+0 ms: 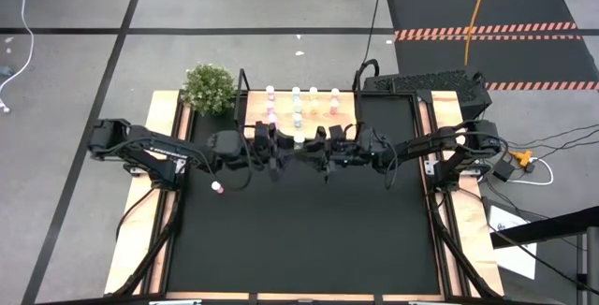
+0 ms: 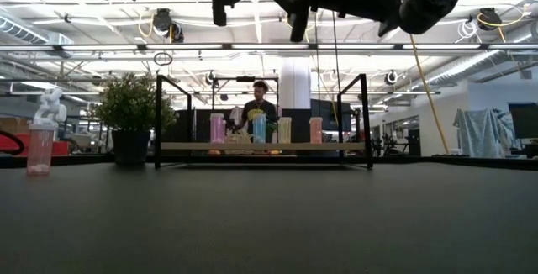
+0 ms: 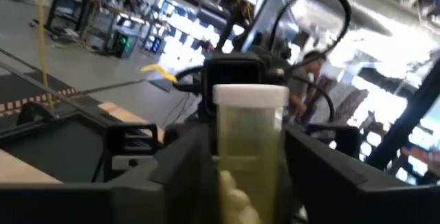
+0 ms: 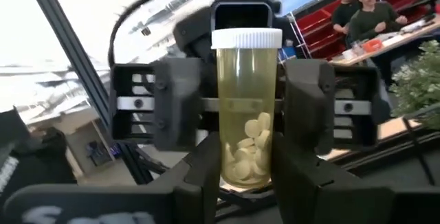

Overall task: Pick and place medicine bottles onto shelf by color
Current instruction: Put the yellow pill bottle on the shelf aligned with the other yellow pill bottles

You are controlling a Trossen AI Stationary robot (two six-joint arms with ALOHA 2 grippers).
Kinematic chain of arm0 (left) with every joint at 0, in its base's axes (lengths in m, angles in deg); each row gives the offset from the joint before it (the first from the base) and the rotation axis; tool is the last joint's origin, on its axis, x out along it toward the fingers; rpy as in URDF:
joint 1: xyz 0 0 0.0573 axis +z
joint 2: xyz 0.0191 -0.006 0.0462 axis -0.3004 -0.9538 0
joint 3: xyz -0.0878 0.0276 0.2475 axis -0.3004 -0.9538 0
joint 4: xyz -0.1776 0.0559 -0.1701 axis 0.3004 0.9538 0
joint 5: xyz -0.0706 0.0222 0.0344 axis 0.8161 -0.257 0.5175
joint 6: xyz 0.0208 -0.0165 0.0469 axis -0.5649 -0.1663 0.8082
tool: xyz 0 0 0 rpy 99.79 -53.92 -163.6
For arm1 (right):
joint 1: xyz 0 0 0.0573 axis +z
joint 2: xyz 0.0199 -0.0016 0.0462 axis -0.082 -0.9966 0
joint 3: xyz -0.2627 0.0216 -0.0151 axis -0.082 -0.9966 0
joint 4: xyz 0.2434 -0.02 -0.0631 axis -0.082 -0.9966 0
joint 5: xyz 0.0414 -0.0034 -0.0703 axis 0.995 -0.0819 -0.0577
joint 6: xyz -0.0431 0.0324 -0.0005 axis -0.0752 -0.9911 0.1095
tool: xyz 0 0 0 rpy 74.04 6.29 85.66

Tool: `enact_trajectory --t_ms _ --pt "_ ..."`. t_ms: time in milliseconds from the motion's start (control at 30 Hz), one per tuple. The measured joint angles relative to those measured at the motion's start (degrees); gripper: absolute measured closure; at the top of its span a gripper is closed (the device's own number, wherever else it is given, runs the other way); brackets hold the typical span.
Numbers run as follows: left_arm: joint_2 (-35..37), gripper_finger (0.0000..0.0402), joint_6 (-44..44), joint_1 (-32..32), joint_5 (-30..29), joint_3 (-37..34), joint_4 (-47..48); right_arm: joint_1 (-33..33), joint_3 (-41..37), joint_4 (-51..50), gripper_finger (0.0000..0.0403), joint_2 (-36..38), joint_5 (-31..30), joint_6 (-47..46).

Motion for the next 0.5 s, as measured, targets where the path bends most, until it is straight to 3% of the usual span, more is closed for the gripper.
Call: enact_trajectory --t_ms 100,233,367,500 --pt "2.0 0.0151 1.9 0.3 1.8 0.2 4.2 0.1 0.0 -3.1 0.0304 0.5 0.0 2.6" --pt "6.5 0.0097 8.5 0.9 3.8 3.9 18.5 0.6 0.0 -9.9 0.0303 3.0 -0.8 8.2" --pt "9.3 0.0069 18.6 1.4 6.4 13.8 42.0 1.5 0.0 -18.3 0.0302 6.7 -4.6 15.2" --pt "5.9 0.0065 25.2 3.1 13.4 26.1 62.0 1.9 0.0 -24.3 0.0301 9.8 -6.0 21.2"
